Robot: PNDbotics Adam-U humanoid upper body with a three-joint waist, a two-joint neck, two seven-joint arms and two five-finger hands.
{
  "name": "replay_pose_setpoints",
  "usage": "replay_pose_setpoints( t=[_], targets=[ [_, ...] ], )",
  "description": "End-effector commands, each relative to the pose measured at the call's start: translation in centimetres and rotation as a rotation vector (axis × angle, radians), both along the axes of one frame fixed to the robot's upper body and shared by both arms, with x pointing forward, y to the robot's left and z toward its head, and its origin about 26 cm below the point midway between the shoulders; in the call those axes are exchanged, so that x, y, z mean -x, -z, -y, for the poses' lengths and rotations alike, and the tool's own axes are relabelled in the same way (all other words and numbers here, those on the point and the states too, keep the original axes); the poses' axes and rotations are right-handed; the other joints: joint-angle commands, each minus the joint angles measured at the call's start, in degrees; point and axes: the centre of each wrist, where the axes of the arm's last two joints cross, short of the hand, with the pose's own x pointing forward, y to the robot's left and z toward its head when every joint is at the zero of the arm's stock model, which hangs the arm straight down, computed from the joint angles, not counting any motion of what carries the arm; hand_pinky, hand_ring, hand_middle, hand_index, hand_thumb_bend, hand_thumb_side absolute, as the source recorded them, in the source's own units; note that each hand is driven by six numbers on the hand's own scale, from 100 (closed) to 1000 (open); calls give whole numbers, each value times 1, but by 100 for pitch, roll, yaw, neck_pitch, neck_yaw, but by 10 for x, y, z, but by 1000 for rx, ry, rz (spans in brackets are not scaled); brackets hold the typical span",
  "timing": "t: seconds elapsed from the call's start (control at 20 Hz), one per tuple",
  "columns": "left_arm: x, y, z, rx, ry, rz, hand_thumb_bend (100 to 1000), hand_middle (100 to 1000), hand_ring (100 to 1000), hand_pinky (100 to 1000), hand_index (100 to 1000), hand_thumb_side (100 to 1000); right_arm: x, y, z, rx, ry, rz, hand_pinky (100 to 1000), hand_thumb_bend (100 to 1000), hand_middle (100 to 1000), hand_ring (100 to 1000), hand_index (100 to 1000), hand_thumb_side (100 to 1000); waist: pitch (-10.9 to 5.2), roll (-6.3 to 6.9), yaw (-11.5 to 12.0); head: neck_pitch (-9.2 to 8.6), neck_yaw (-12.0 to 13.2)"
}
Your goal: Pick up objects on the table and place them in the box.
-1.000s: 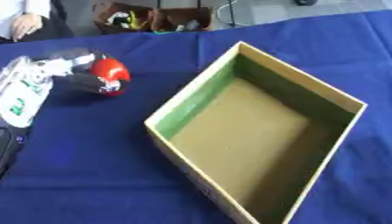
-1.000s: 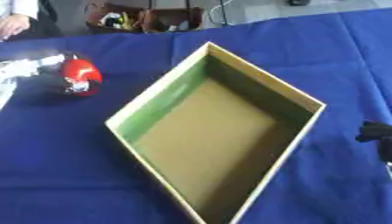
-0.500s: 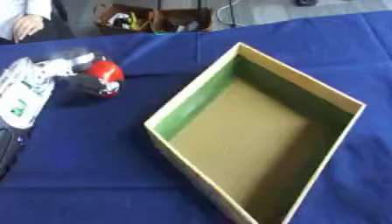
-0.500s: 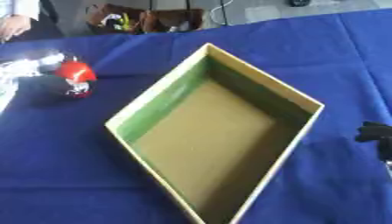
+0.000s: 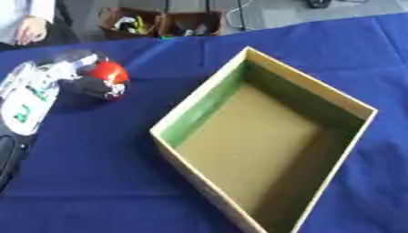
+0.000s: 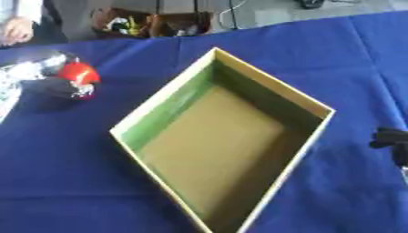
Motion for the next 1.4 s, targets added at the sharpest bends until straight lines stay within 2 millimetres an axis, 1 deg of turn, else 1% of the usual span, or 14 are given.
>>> replay_pose_setpoints(
  t=[0.05,0.1,0.15,0.3,0.5,0.6,0.8,0.95,1.1,1.4],
  targets=[
    [9,-21,-4,-1,3,73,100,631,534,383,771,207,-2,9,2,-8,11,-38,904,100,604,871,744,896,-168,39,40,7,-18],
    [10,-23,-2,3,15,80,100,668,577,421,776,230,-2,9,2,-8,11,-40,904,100,602,871,744,897,-175,41,42,7,-19],
    [11,-24,-1,8,29,86,100,677,587,430,775,244,-1,9,2,-9,11,-42,905,100,602,871,744,898,-182,43,46,9,-20],
    [15,-29,2,18,54,100,100,679,591,435,771,284,-1,9,2,-9,11,-45,904,100,601,870,744,897,-201,47,53,24,-28],
    [20,-36,5,7,72,125,100,687,598,442,783,297,-1,9,3,-13,13,-50,905,100,600,870,744,903,-244,60,74,55,-42],
    [23,-40,8,9,91,142,100,679,588,440,777,303,-1,9,3,-16,13,-53,905,100,600,870,744,902,-276,63,85,82,-54],
    [35,-51,18,10,171,172,100,673,579,442,773,309,-1,9,3,-25,9,-56,904,100,599,869,744,896,-352,54,104,139,-87],
    [49,-61,37,-14,271,182,100,667,572,448,770,312,-1,9,2,-34,0,-59,903,100,598,866,743,890,-460,36,141,204,-123],
    [65,-67,60,-56,366,187,100,662,568,451,762,312,-1,9,3,-45,-8,-64,903,100,598,865,743,885,-567,18,176,289,-142],
    [96,-72,106,-141,541,178,100,650,550,448,759,310,-1,9,2,-66,-27,-73,902,100,598,863,743,873,-767,-18,200,388,-155]
  ],
)
